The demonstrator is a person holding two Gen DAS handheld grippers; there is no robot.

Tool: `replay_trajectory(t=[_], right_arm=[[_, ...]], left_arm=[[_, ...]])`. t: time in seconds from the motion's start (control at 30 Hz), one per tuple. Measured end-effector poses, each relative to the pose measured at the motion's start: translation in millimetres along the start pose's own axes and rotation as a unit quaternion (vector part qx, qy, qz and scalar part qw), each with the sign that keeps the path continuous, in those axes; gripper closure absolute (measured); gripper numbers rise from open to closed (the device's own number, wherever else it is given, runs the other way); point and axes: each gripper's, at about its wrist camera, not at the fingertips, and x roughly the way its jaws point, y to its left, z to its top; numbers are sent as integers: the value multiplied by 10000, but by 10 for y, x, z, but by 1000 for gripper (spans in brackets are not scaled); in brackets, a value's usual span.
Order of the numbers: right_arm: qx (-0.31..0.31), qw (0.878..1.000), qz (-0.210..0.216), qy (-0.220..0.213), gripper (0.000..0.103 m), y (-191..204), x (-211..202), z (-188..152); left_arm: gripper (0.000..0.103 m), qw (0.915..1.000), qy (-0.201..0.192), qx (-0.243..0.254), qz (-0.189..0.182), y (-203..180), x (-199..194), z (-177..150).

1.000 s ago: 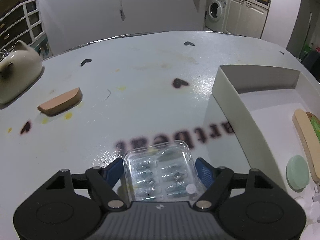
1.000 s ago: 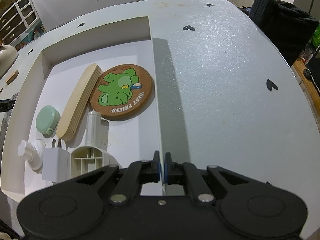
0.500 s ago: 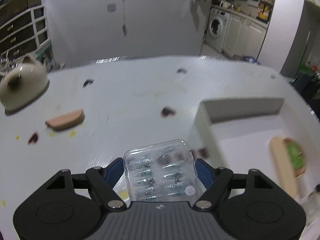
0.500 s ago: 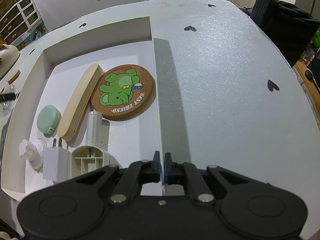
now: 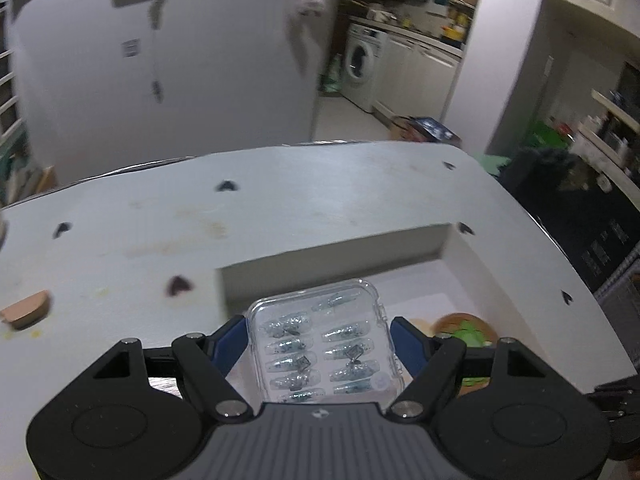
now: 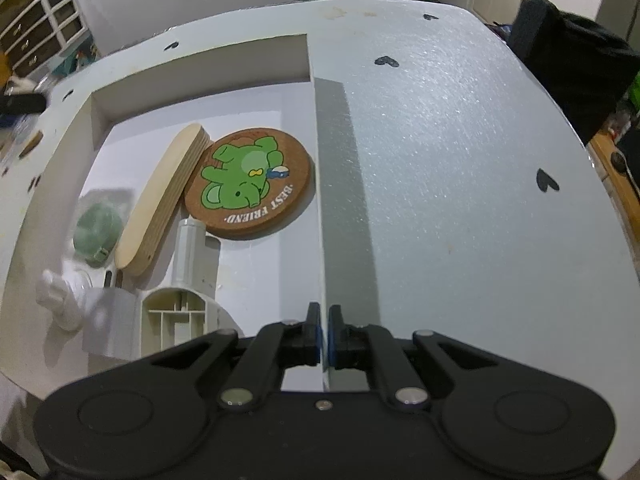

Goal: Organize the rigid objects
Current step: 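Carry the blister pack with the left tool into the tray and release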

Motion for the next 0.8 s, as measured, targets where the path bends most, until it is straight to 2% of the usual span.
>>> replay_trajectory(t=[0.13,0.3,0.8], right_arm=[[-148,9999,12,-39,99,8,-19,34],[-235,9995,32,-188,100,11,-92,97],[-266,9990,-58,-358,100,37,-113,29]], left_arm=[[25,9997,178,152,-27,-207,224,-2],[25,9984,486,243,160,-321,501,-21],[25,9946,938,196,395,-355,859,-155]])
